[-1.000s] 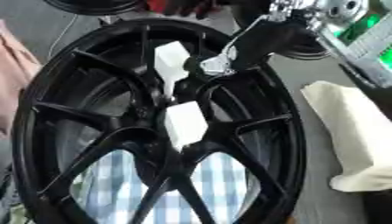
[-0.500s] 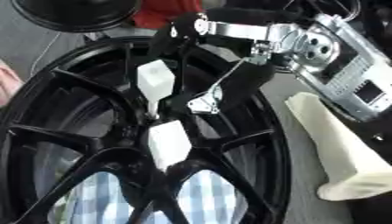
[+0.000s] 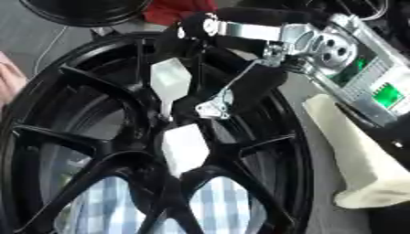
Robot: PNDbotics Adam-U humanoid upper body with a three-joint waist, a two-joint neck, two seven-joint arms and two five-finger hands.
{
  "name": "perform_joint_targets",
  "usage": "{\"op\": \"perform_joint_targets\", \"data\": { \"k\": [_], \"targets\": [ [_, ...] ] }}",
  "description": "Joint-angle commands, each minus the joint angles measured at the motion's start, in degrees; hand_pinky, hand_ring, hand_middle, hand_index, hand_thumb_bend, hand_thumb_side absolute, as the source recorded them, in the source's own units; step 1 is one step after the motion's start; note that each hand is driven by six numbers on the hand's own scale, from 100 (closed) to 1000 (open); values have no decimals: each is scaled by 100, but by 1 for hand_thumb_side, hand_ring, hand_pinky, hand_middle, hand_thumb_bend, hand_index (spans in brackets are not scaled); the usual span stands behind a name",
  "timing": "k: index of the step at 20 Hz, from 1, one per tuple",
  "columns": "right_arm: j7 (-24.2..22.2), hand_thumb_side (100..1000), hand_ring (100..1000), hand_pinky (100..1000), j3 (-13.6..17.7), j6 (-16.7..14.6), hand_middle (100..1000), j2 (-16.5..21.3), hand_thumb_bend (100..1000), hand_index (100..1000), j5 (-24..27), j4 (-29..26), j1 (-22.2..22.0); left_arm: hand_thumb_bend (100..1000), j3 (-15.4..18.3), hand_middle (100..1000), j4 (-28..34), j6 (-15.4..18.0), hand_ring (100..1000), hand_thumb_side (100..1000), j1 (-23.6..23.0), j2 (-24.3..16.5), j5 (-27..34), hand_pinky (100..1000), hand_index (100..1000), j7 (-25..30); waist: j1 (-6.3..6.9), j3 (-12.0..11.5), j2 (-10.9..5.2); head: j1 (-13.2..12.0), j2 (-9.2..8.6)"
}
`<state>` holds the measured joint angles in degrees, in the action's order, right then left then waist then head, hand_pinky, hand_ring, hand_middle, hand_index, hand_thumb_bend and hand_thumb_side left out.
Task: Pull the pin out of the wheel hub.
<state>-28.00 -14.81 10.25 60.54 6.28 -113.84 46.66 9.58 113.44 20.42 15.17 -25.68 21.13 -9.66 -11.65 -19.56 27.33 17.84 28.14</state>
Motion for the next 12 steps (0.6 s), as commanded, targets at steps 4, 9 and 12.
{"op": "perform_joint_targets", "data": {
  "k": [4, 9, 12],
  "targets": [
    [235, 173, 886, 852, 192, -28, 900, 185, 344, 843, 36, -75, 80, 114, 43, 666, 116, 3, 664, 714, 43, -66, -48, 756, 801, 37, 14, -33, -51, 23, -50],
    [337, 174, 886, 852, 243, 35, 899, 193, 349, 849, 11, -52, 102, 114, 38, 665, 116, 1, 664, 715, 43, -66, -54, 755, 799, 54, -3, -53, -27, 36, -95],
    [289, 183, 888, 853, 230, 75, 901, 195, 353, 852, -25, -19, 73, 114, 41, 665, 116, -3, 664, 715, 42, -60, -56, 755, 799, 58, -18, -65, -11, 44, -119]
  ]
}}
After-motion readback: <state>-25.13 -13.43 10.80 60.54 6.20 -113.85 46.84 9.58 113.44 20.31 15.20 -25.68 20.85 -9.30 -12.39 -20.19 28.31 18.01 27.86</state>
